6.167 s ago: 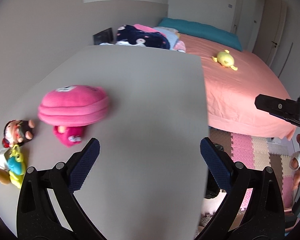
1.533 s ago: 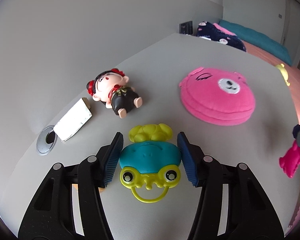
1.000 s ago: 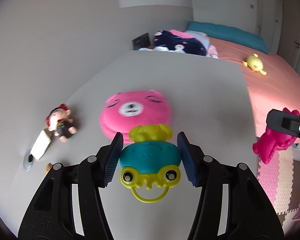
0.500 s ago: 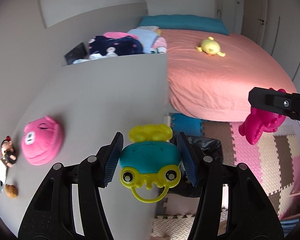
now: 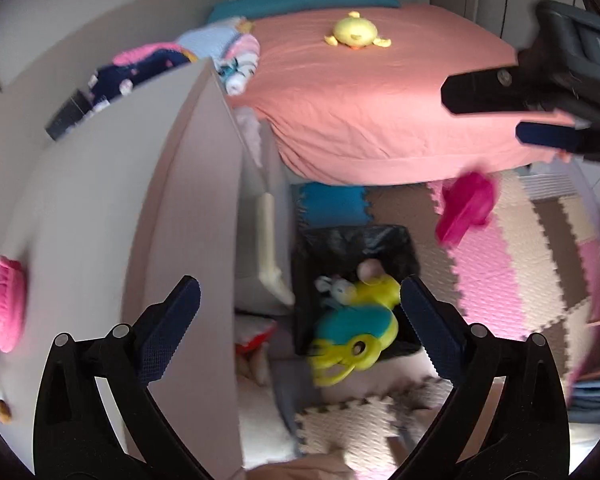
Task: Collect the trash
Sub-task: 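Carry the frog toy and pink figure over the trash bin and open both tools, then move both open tools back over the desk toys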
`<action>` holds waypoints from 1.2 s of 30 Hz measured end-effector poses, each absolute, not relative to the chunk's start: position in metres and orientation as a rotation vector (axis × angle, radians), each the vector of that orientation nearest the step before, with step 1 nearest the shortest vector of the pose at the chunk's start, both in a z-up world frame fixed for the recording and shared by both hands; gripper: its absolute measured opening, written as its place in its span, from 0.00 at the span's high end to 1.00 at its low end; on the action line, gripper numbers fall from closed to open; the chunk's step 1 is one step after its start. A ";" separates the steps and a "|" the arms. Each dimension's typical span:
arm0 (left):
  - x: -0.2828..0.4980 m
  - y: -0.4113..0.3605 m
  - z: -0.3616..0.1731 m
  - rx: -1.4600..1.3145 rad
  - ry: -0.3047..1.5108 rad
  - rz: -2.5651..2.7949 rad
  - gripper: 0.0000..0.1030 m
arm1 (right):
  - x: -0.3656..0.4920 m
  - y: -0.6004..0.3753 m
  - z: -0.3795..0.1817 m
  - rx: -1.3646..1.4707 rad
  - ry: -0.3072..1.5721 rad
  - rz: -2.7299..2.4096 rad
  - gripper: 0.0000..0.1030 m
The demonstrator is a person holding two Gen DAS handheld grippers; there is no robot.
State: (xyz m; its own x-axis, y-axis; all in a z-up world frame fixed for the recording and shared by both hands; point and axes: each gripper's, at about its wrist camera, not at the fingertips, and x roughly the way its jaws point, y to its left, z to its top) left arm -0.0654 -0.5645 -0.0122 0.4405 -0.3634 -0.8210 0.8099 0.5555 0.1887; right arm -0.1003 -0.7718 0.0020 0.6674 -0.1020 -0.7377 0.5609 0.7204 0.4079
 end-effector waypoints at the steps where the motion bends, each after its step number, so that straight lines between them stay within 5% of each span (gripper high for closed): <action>1: -0.065 -0.562 -0.014 0.639 0.821 -0.791 0.06 | -0.103 -0.774 0.002 0.661 0.743 -0.430 0.03; 19: -0.025 -0.487 0.022 0.525 0.791 -0.682 0.06 | -0.076 -0.715 0.035 0.590 0.717 -0.315 0.03; 36: 0.045 -0.329 0.054 0.335 0.772 -0.350 0.06 | 0.007 -0.576 0.061 0.431 0.767 -0.041 0.03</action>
State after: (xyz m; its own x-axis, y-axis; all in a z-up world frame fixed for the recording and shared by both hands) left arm 0.0446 -0.3287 0.0541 0.6650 -0.1825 -0.7242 0.4237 0.8907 0.1645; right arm 0.0068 -0.5758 0.0609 0.7236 0.1193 -0.6798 0.1907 0.9121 0.3630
